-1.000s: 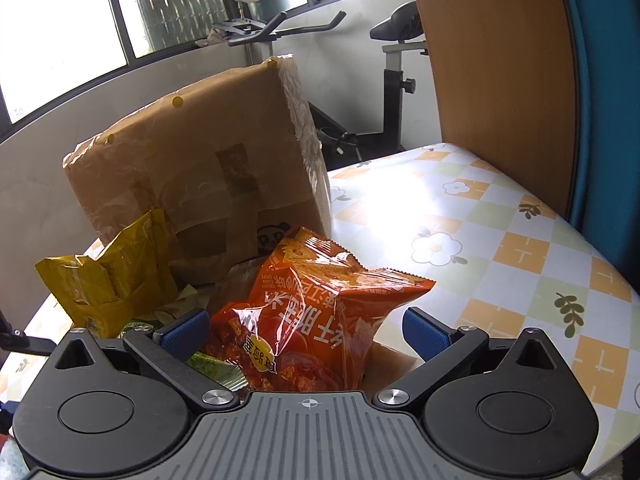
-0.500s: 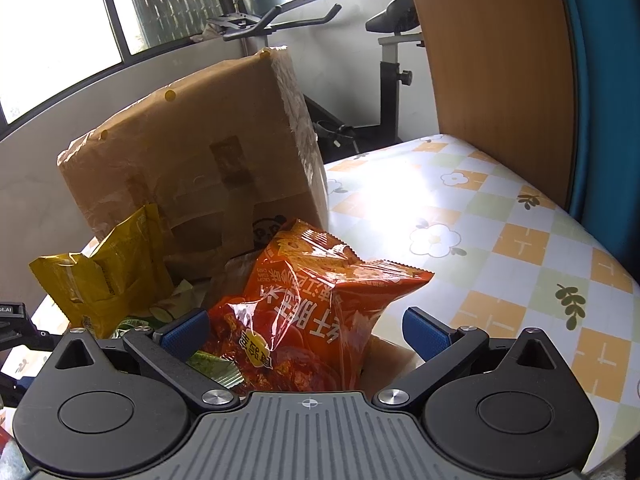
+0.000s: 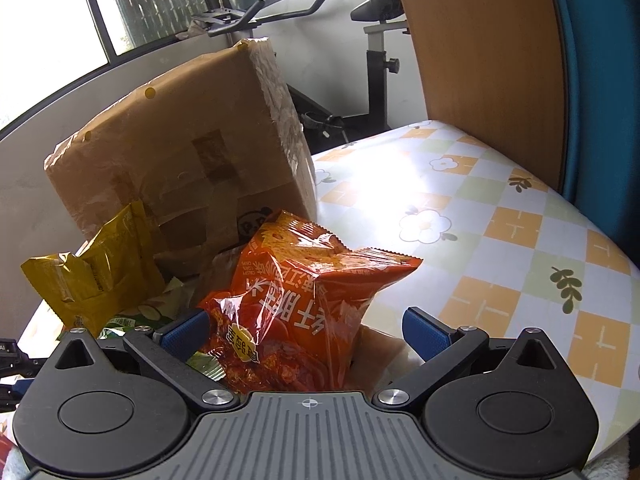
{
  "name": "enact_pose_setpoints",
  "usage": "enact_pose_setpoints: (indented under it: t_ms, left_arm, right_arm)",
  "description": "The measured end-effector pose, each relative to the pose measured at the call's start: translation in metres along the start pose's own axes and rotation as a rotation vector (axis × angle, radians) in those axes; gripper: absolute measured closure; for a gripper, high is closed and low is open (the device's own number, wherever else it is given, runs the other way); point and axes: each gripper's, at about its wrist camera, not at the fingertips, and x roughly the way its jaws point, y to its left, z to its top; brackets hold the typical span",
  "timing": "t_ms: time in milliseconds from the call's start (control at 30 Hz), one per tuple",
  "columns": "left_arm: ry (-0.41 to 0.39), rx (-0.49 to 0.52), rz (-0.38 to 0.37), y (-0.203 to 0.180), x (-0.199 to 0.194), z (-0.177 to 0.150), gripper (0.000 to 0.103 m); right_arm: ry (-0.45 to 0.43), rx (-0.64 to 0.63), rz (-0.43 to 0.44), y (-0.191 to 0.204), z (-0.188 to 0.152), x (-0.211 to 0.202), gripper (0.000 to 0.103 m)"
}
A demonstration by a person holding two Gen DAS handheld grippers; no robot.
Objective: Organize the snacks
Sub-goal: 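Lower the left tool to the blue-white pastry while the right tool approaches the orange chip bag, then close the left tool on the blue-white pastry while the right tool grasps the orange chip bag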
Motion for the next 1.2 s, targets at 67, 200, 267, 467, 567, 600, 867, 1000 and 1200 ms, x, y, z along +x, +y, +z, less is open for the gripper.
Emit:
enact_pose_setpoints:
  t_ms: [67, 200, 267, 467, 567, 600, 867, 1000, 1200]
  left_arm:
    - [-0.021, -0.005, -0.001, 0.002, -0.005, 0.0, 0.066]
    - [-0.061, 0.0, -0.017, 0.002, -0.015, -0.001, 0.068]
    - [-0.071, 0.004, -0.023, 0.0, -0.016, -0.002, 0.07]
    - [-0.09, 0.02, -0.044, 0.001, -0.021, -0.001, 0.081]
    - [-0.039, 0.004, -0.037, 0.004, -0.011, -0.002, 0.081]
    - [-0.028, -0.004, -0.044, 0.006, -0.009, -0.002, 0.08]
    - [0.02, 0.002, -0.038, 0.004, 0.002, -0.004, 0.064]
    - [0.017, 0.009, -0.025, 0.003, 0.01, 0.002, 0.063]
    - [0.016, 0.04, -0.026, -0.002, 0.021, 0.009, 0.055]
  right_arm:
    - [-0.009, 0.018, 0.019, -0.004, 0.0, 0.002, 0.005]
    - [-0.027, 0.037, 0.051, -0.009, 0.005, 0.012, 0.019]
    - [-0.015, 0.044, 0.065, -0.01, 0.006, 0.019, 0.024]
    - [0.001, 0.085, 0.101, -0.013, 0.0, 0.028, 0.035]
    - [-0.007, 0.109, 0.103, -0.017, 0.0, 0.026, 0.037]
    - [-0.01, 0.113, 0.102, -0.018, -0.001, 0.025, 0.038]
    - [-0.019, 0.126, 0.112, -0.022, -0.004, 0.023, 0.043]
    - [-0.021, 0.126, 0.119, -0.023, -0.005, 0.022, 0.044]
    - [-0.025, 0.131, 0.124, -0.024, -0.006, 0.022, 0.045]
